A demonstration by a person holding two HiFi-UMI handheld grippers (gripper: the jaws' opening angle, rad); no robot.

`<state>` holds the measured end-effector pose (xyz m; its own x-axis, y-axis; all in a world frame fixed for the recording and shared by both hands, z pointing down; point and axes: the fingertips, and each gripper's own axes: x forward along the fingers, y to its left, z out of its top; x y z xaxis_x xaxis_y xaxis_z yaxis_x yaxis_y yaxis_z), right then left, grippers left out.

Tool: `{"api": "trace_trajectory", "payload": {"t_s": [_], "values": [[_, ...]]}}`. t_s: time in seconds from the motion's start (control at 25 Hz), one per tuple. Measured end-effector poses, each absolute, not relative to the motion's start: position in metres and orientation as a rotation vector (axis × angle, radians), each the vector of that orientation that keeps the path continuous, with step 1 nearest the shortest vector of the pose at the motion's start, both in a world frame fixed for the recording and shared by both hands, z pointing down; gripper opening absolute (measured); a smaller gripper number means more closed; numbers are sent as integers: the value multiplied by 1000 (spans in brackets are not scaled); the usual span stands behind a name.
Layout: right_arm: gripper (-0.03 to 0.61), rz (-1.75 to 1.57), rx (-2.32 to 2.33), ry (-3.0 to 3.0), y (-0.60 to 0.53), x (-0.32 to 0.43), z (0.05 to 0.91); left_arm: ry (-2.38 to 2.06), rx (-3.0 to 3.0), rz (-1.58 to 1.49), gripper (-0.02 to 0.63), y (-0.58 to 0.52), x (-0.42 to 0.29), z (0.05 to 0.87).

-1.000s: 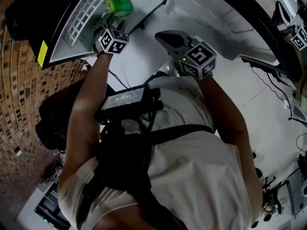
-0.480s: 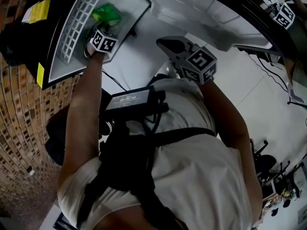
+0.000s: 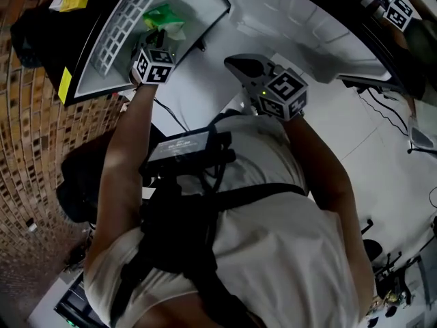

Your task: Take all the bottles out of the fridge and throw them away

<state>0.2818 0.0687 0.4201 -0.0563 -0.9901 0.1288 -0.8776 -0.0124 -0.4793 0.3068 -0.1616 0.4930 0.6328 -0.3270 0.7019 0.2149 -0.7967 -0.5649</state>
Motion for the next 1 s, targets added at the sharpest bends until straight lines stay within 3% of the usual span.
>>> {"api": "trace_trajectory", "payload": {"t_s": [1.0], "values": [[5, -580, -1711, 2320, 13, 257, 388, 336, -2900, -723, 21, -57, 160, 402]]}}
